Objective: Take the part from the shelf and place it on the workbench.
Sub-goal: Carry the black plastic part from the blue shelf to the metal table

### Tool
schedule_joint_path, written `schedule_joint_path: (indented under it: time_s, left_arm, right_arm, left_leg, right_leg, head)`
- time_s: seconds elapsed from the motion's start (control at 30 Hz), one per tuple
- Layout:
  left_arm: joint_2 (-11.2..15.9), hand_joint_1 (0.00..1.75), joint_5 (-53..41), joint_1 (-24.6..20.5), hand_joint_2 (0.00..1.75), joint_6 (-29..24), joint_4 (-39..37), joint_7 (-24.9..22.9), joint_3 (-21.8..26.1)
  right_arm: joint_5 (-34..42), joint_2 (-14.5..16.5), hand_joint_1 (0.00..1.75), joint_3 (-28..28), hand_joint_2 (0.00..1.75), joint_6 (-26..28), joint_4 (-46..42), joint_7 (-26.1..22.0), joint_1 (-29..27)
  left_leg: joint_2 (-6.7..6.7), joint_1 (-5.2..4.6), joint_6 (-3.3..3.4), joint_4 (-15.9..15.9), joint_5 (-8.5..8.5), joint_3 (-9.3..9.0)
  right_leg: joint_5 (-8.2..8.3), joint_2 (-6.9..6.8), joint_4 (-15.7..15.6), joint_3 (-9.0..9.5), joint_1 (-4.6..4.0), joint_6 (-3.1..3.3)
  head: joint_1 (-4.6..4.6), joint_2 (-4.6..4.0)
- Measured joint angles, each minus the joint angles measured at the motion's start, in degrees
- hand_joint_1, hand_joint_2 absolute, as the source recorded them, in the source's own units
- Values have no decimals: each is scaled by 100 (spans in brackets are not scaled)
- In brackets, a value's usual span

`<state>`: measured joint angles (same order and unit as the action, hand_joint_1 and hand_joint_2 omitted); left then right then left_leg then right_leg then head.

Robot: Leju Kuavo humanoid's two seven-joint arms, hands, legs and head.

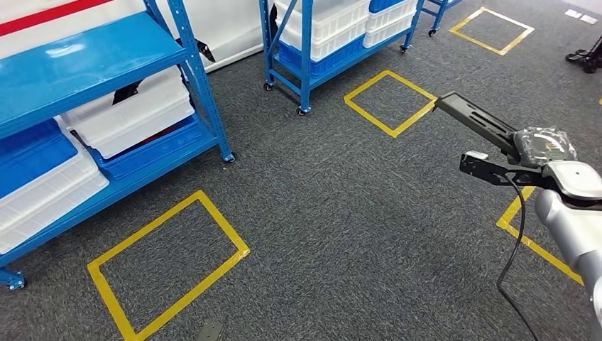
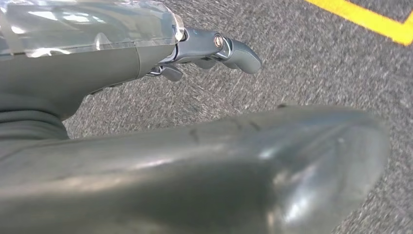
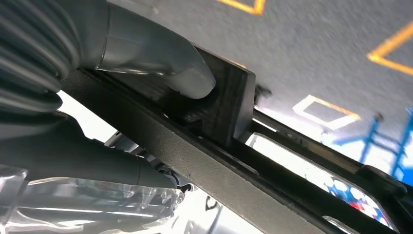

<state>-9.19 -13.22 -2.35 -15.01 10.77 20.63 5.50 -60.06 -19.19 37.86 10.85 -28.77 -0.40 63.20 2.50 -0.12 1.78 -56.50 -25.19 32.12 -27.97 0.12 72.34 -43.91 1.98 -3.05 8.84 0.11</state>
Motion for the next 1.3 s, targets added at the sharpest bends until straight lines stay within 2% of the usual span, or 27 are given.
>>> schedule_joint_path:
  time_s: [0.07, 0.13, 0.17, 0.23, 0.3, 0.33, 0.4, 0.43, 0.47, 0.5, 0.53, 0.6, 0.67, 0.7, 0.73, 0.77, 0.8, 0.83, 0.9, 0.93, 0.97, 1.0, 1.07, 1.13, 1.17, 1.23, 1.3]
  left_arm:
    - [-4, 0, -1, -1, 0, 2, 1, -5, 1]
    - [-6, 0, -2, -6, 0, 3, 1, -7, 1]
    - [-5, 0, -3, -6, 0, 3, 1, -9, 2]
    - [-4, 0, -4, -6, 0, 3, 1, -11, 3]
    - [-5, 0, -10, -12, 0, 7, 0, -13, 3]
    - [-7, 0, -15, -12, 0, 13, 0, -13, 3]
    - [-8, 0, -25, -1, 0, 32, -2, -23, 3]
    - [-8, 0, -30, 5, 0, 41, -2, -33, 3]
    - [-8, 0, -34, 7, 0, 48, -2, -45, 3]
    - [-8, 0, -38, 7, 0, 52, -2, -54, 3]
    - [-8, 0, -45, 5, 0, 56, -2, -63, 3]
    - [-7, 0, -77, 2, 0, 64, -2, -83, 3]
    - [-8, 0, -106, 0, 0, 68, -3, -104, 3]
    - [-9, 0, -109, -3, 0, 69, -4, -113, 3]
    - [-11, 0, -110, -7, 0, 69, -4, -119, 3]
    - [-14, 0, -110, -13, 0, 69, -4, -125, 3]
    - [-20, 0, -110, -18, 0, 69, -4, -127, 3]
    - [-26, 0, -110, -18, 0, 69, -4, -128, 3]
    - [-34, 0, -111, -6, 0, 69, -4, -131, 3]
    - [-36, 0, -112, 2, 0, 72, -4, -135, 3]
    - [-38, 0, -114, 7, 0, 77, -4, -142, 3]
    - [-40, 0, -115, 8, 0, 85, -4, -150, 3]
    - [-48, 0, -116, 6, 0, 112, -4, -158, 3]
    - [-52, 0, -116, 1, 0, 136, -4, -159, 3]
    - [-52, 0, -116, -3, 0, 142, -4, -159, 3]
    - [-56, 0, -116, -11, 0, 147, -4, -159, 3]
    - [-59, 0, -116, -17, 0, 152, -4, -159, 3]
  right_arm:
    - [-10, 0, 175, 0, 175, 14, 46, 17, -38]
    - [-27, 2, 175, 0, 175, 26, 71, 32, -28]
    - [-36, 2, 175, 0, 175, 31, 85, 35, -22]
    - [-48, 0, 175, 0, 175, 32, 116, 37, -15]
    - [-68, -4, 175, 0, 175, 37, 145, 38, 6]
    - [-83, -6, 175, 0, 175, 43, 156, 39, 21]
    - [-107, -6, 175, 0, 175, 58, 170, 37, 36]
    - [-114, -6, 175, 0, 175, 65, 177, 33, 34]
    - [-116, -7, 175, 0, 175, 70, 186, 29, 28]
    - [-118, -11, 175, 0, 175, 72, 197, 25, 23]
    - [-118, -17, 175, 0, 175, 73, 205, 24, 20]
    - [-118, -30, 175, -1, 175, 75, 214, 23, 29]
    - [-118, -46, 175, -3, 175, 82, 216, 23, 42]
    - [-118, -63, 175, -4, 175, 86, 218, 20, 41]
    - [-118, -88, 175, -5, 175, 90, 219, 15, 33]
    - [-118, -121, 175, -8, 175, 92, 220, 10, 24]
    - [-118, -152, 175, -11, 175, 94, 222, 6, 25]
    - [-118, -177, 175, -16, 175, 100, 223, 5, 35]
    - [-118, -200, 175, -22, 175, 118, 226, 3, 46]
    - [-118, -201, 175, -24, 175, 135, 227, 0, 28]
    - [-118, -203, 175, -25, 175, 153, 228, 1, -7]
    - [-118, -209, 175, -28, 175, 173, 229, 5, -50]
    - [-118, -222, 175, -36, 175, 217, 229, 27, -113]
    - [-119, -226, 175, -42, 175, 256, 225, 49, -131]
    - [-121, -227, 175, -44, 175, 266, 222, 61, -136]
    - [-129, -234, 175, -46, 175, 272, 216, 79, -152]
    - [-141, -243, 175, -49, 175, 273, 214, 89, -159]
  left_leg:
    - [110, 0, -47, -80, -52, 21]
    - [201, -26, -112, -167, -118, 45]
    - [245, -41, -144, -187, -141, 48]
    - [333, -45, -203, -190, -167, 32]
    - [216, -17, -268, -337, -306, 79]
    - [87, -2, -293, -579, -472, 176]
    - [-139, 14, -311, -1336, -875, 494]
    - [-177, 15, -309, -1689, -1003, 651]
    - [-192, 15, -298, -1872, -1021, 736]
    - [-202, 15, -279, -1829, -925, 722]
    - [-232, 15, -251, -1565, -735, 608]
    - [-467, 18, -177, -778, -338, 262]
    - [-670, 16, -130, -322, -207, 65]
    - [-674, 9, -118, -275, -221, 43]
    - [-616, 5, -100, -227, -205, 27]
    - [-554, 6, -72, -184, -171, 14]
    - [-489, 10, -33, -129, -131, -3]
    - [-420, 14, 1, -75, -92, -16]
    - [-281, 0, 37, -39, -65, -14]
    - [-207, -8, 40, -42, -65, -8]
    - [-138, -13, 40, -46, -67, -3]
    - [-69, -16, 36, -52, -72, 1]
    - [50, -19, 8, -80, -97, 4]
    - [153, -52, -46, -130, -147, 15]
    - [200, -70, -74, -153, -171, 15]
    - [296, -87, -125, -164, -199, 3]
    - [247, -67, -188, -236, -285, 23]
  right_leg:
    - [288, -175, -696, 394, 15, -22]
    - [414, -321, -1195, 660, -16, 31]
    - [399, -330, -1246, 677, -39, 76]
    - [418, -204, -1241, 657, -53, 163]
    - [442, -105, -1261, 645, -35, 231]
    - [455, -57, -1269, 642, -24, 262]
    - [470, 44, -1269, 625, -35, 306]
    - [476, 108, -1268, 617, -47, 317]
    - [482, 175, -1267, 611, -57, 321]
    - [486, 248, -1265, 608, -66, 321]
    - [491, 320, -1263, 609, -72, 316]
    - [507, 454, -1260, 603, -77, 290]
    - [543, 576, -1262, 563, -56, 230]
    - [571, 639, -1276, 540, -40, 186]
    - [602, 703, -1300, 524, -28, 137]
    - [608, 686, -1303, 508, -18, 108]
    - [560, 586, -1248, 471, -24, 90]
    - [442, 434, -1076, 384, -34, 80]
    - [86, 134, -436, 91, -41, 62]
    - [-53, 76, -94, -59, -35, 40]
    - [-102, 47, 110, -137, -25, 21]
    - [-59, 25, 122, -117, -15, 5]
    - [237, -91, -461, 245, -7, -10]
    - [412, -290, -1096, 609, -48, 39]
    - [426, -336, -1241, 681, -70, 79]
    - [419, -253, -1272, 667, -86, 169]
    - [434, -153, -1283, 660, -68, 236]
  head:
    - [1, 0]
    - [1, 1]
    - [0, 1]
    - [1, 1]
    - [2, 1]
    - [1, 0]
    - [2, 0]
    - [2, 0]
    - [2, 0]
    - [2, 0]
    - [1, 0]
    - [2, 0]
    - [2, 0]
    - [1, 0]
    - [1, 0]
    - [-1, 0]
    - [-1, 0]
    - [-1, 0]
    - [-1, 0]
    - [0, 0]
    - [1, 0]
    - [0, 0]
    - [-1, 0]
    - [-1, 0]
    - [1, 1]
    - [1, 1]
    - [0, 1]
